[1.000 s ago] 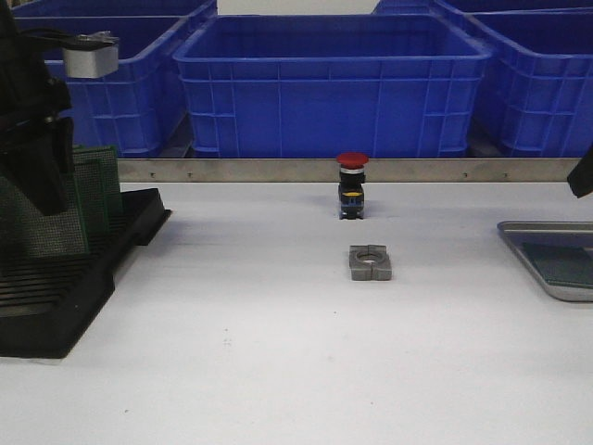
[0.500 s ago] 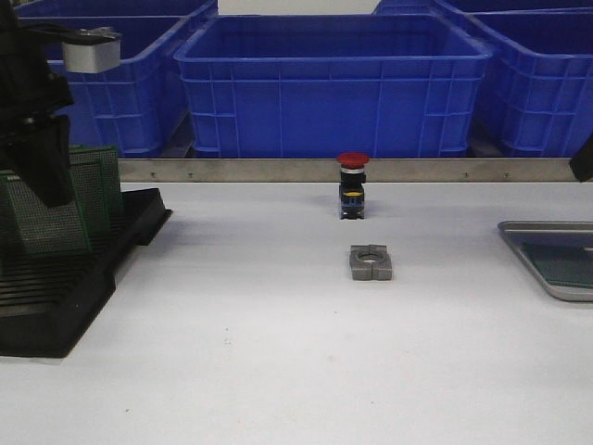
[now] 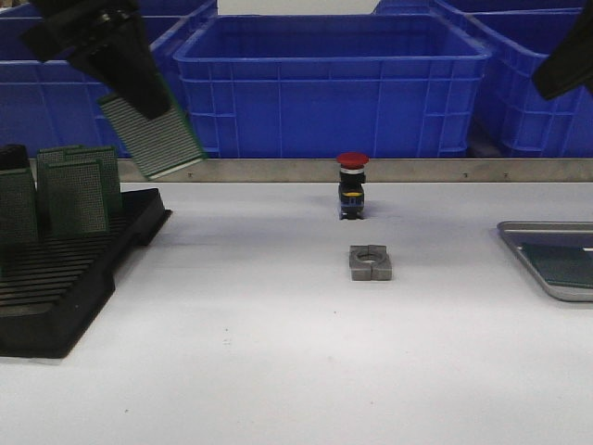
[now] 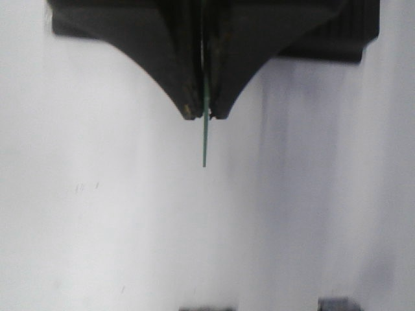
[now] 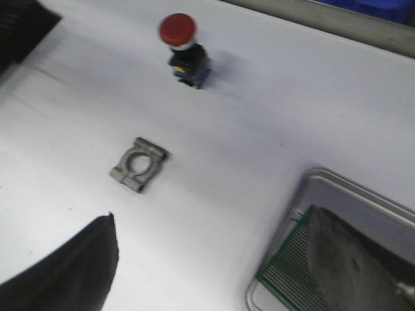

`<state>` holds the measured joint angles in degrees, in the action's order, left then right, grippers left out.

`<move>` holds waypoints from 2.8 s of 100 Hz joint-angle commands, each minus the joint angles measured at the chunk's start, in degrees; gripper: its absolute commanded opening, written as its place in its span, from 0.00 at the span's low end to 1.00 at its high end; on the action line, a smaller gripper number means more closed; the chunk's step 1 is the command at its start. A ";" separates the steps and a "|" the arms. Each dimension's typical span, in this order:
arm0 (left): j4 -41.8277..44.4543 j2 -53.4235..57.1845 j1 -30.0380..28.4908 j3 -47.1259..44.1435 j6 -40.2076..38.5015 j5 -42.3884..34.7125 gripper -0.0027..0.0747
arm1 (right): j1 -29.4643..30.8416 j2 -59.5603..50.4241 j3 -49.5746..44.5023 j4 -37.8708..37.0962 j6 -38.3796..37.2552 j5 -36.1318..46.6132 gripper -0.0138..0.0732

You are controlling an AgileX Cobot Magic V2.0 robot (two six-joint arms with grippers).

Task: Place circuit board on tray
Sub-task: 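Carry the board to the center and grasp it with the right gripper, then release the left gripper and lower the board onto the tray with right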

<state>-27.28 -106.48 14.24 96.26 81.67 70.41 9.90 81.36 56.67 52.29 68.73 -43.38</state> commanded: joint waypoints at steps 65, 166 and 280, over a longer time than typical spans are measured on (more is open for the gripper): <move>-19.06 2.89 13.56 1.72 0.01 2.70 0.01 | -24.17 4.26 1.45 11.02 21.89 0.58 0.86; -18.94 2.89 8.82 1.72 -0.11 0.73 0.66 | -21.31 7.18 1.45 12.29 -0.26 -4.77 0.08; -18.94 2.89 6.23 1.72 -0.36 1.13 0.65 | 12.20 18.04 1.56 -2.05 -17.79 -1.60 0.87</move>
<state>-42.71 -106.48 20.56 96.35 81.88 69.91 21.04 101.83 56.67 50.41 50.35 -44.62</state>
